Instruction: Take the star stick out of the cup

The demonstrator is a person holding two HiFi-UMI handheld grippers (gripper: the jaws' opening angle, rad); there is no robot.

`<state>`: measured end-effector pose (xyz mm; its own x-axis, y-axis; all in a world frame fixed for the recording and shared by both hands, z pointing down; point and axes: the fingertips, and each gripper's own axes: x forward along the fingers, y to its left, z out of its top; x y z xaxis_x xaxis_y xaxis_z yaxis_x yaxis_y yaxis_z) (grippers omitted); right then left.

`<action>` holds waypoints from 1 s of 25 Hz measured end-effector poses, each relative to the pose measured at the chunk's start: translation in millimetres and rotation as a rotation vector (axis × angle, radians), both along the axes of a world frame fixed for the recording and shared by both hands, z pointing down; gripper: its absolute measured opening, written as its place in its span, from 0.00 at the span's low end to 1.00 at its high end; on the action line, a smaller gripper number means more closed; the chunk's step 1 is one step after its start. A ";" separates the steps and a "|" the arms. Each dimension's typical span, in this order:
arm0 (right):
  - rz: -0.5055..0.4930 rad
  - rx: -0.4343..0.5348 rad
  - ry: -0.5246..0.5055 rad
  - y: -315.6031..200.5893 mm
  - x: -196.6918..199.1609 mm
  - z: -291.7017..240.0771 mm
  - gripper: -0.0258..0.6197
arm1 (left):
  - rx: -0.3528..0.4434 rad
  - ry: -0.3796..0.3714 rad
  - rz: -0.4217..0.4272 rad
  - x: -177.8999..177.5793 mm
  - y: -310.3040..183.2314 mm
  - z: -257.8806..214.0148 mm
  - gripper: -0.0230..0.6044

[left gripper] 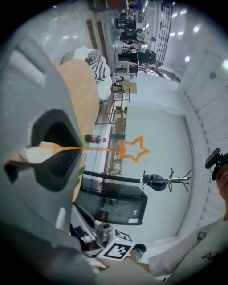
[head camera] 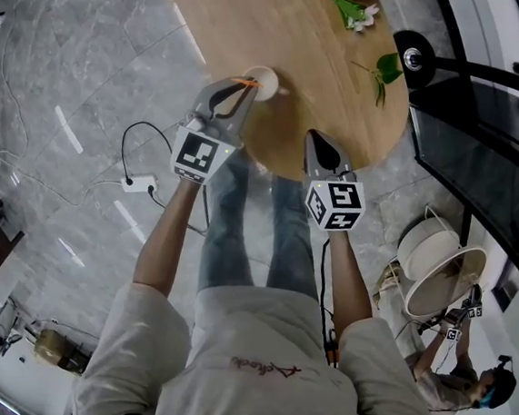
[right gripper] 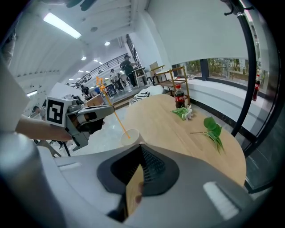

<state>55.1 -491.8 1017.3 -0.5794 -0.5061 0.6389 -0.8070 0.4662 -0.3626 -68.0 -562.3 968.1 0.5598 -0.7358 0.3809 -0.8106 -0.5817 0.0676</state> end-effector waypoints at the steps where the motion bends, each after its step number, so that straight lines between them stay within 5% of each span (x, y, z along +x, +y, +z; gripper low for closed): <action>1: -0.002 0.006 0.003 0.3 -2.1 -5.1 0.04 | 0.000 0.002 -0.004 -2.6 2.1 -5.4 0.06; 7: -0.010 0.058 0.054 -5.2 -14.5 -64.7 0.04 | -0.005 0.007 -0.016 -19.7 13.8 -63.4 0.06; 25: 0.100 0.297 0.039 -42.7 19.8 -392.4 0.04 | 0.055 0.027 -0.077 -38.2 47.9 -383.9 0.06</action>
<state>74.9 -534.5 624.9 -0.4951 -0.7272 0.4755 -0.8649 0.4645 -0.1901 -106.1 -514.4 584.2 0.5099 -0.7966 0.3247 -0.8516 -0.5208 0.0594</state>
